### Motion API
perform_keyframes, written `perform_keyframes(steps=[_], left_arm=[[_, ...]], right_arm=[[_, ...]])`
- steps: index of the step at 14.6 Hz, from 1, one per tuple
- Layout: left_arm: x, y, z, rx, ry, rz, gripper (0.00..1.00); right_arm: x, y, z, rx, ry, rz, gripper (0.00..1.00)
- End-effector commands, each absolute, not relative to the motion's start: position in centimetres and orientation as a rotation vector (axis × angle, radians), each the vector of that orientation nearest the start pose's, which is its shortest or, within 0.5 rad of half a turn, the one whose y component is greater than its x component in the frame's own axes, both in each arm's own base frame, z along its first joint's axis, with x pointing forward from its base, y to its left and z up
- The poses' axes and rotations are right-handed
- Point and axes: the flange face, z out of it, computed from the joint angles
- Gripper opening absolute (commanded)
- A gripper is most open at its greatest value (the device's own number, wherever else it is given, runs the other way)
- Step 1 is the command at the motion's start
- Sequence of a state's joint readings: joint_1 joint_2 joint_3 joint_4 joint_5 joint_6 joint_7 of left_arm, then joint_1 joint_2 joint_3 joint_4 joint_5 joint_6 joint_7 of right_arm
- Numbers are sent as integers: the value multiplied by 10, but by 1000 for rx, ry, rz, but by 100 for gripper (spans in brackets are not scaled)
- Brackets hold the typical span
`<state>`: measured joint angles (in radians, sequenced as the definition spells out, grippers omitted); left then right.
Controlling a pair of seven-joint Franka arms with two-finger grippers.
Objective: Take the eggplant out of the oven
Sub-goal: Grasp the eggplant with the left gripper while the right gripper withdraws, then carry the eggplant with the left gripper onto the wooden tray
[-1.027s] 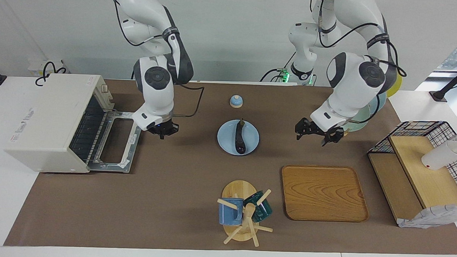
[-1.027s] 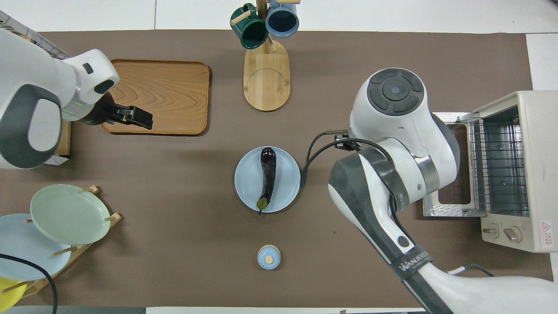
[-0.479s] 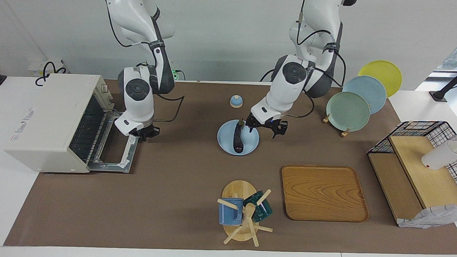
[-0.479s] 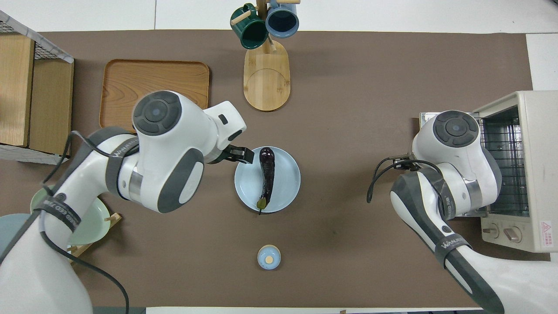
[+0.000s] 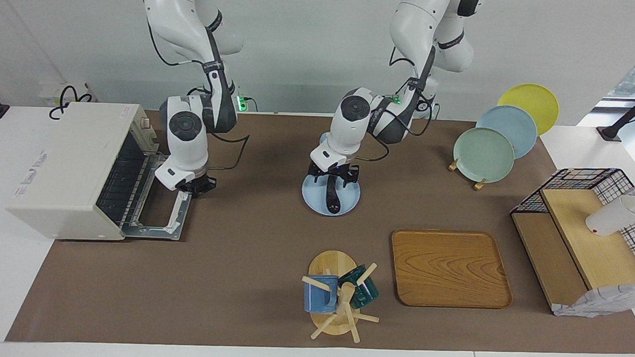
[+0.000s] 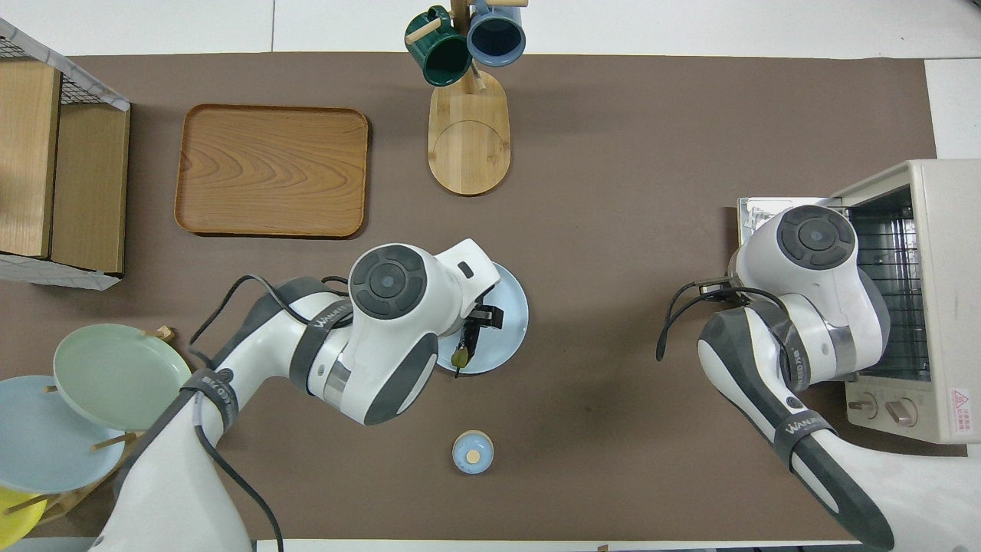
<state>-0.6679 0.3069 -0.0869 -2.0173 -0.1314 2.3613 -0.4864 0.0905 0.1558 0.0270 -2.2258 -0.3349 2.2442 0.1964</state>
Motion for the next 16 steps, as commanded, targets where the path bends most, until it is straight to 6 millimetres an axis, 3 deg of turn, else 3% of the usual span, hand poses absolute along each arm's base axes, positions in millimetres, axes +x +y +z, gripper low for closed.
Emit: perform_keyframes(steps=[1,2,4,7,8,10,12,15,16], left_arm=[[441,-410,306,-3267,203,39,100],[440,-410,305,-3268,204,36,100],[440,-409,305,-3267,202,38,83],[446,-408,308,-3271,193,32,26],[449,-406,310,-3274,191,25,1],[461,-395,325,-3279,168,18,0],[489,-375,360,-3276,151,41,0],[546,-330,414,-3279,134,72,0],[565,-311,417,-3282,134,65,0]], right_arm=[[534,47,320,-3467,-379,235,0],[540,46,333,-3467,-438,272,0],[553,35,366,-3468,-462,310,0],[552,10,403,-3464,-434,335,0],[549,0,412,-3458,-426,340,0],[541,-26,425,-3443,-418,391,0],[532,-45,437,-3384,-360,415,0],[519,-63,457,-3359,-328,467,0],[518,-60,473,-3345,-302,460,7]])
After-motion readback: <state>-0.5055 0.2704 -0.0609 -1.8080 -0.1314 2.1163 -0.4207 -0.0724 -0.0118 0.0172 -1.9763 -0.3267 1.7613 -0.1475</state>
